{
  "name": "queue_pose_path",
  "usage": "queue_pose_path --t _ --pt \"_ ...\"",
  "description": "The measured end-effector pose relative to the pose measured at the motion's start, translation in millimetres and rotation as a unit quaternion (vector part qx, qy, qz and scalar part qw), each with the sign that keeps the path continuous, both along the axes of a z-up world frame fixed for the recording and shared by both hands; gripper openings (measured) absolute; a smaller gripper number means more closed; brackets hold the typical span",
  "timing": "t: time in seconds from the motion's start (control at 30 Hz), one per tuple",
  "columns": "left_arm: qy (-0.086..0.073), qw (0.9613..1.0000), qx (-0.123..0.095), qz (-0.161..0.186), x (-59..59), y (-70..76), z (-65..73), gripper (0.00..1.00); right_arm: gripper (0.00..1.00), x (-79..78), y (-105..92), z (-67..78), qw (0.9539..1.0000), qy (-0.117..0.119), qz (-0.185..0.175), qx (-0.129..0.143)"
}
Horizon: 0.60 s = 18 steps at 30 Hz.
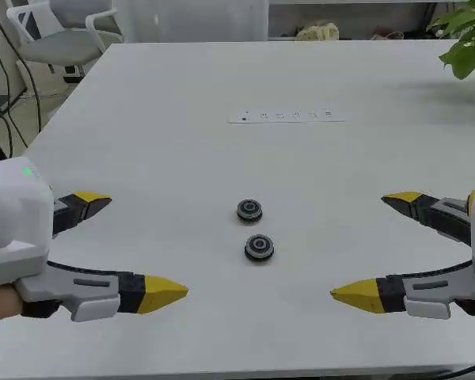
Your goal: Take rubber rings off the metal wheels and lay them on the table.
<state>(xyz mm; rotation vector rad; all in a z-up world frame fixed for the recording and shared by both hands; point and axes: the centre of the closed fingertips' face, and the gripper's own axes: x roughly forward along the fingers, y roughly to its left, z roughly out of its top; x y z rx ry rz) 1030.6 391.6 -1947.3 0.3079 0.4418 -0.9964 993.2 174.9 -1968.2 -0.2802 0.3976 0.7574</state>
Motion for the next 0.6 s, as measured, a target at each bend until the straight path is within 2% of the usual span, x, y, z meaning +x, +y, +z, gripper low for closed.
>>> queue_pose_path --t 0.6 --pt "0.002 1.0 0.006 -0.007 -2.3 -2.3 -0.2 0.98 0.99 -2.2 -0.2 -2.0 1.0 0.002 0.007 -0.006"
